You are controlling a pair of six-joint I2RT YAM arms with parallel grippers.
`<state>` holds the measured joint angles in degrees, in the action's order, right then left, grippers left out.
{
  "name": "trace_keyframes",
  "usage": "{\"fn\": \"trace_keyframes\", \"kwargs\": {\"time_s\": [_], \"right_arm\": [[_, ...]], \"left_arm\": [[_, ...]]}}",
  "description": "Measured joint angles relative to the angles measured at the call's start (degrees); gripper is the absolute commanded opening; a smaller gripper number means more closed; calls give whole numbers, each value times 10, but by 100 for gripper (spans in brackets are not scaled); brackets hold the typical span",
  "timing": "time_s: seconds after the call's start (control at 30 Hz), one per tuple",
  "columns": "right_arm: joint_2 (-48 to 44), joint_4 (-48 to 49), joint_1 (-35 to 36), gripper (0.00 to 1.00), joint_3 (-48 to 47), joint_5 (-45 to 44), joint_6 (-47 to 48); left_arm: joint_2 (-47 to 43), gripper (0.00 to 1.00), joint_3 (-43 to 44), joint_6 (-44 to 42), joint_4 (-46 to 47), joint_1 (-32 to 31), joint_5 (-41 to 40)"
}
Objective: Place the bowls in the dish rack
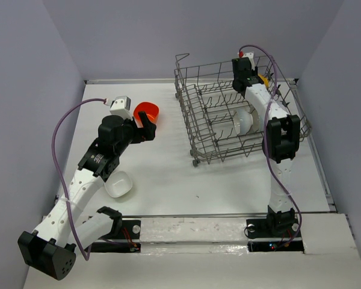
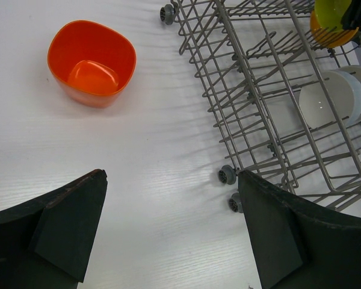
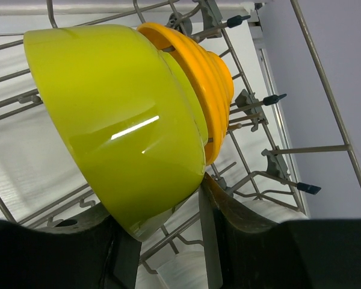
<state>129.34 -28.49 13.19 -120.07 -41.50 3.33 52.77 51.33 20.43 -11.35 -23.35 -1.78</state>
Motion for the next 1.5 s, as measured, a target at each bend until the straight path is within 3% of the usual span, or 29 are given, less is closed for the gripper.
{"fn": "trace_keyframes", "kwargs": {"time_s": [0.27, 0.33, 0.73, 0.9, 1.5], "right_arm": [[0, 2, 0, 41, 0, -1, 5], [0, 2, 0, 49, 0, -1, 7], [0, 2, 10, 57, 0, 8, 14], [0, 1, 11, 65, 1, 11, 15], [0, -2, 11, 73, -14, 38, 15]], "left_arm": [[0, 99, 0, 0, 0, 2, 1], [0, 99, 0, 0, 0, 2, 1], [0, 99, 0, 0, 0, 2, 3], [0, 99, 0, 0, 0, 2, 3], [4, 99, 0, 0, 0, 6, 10]]}}
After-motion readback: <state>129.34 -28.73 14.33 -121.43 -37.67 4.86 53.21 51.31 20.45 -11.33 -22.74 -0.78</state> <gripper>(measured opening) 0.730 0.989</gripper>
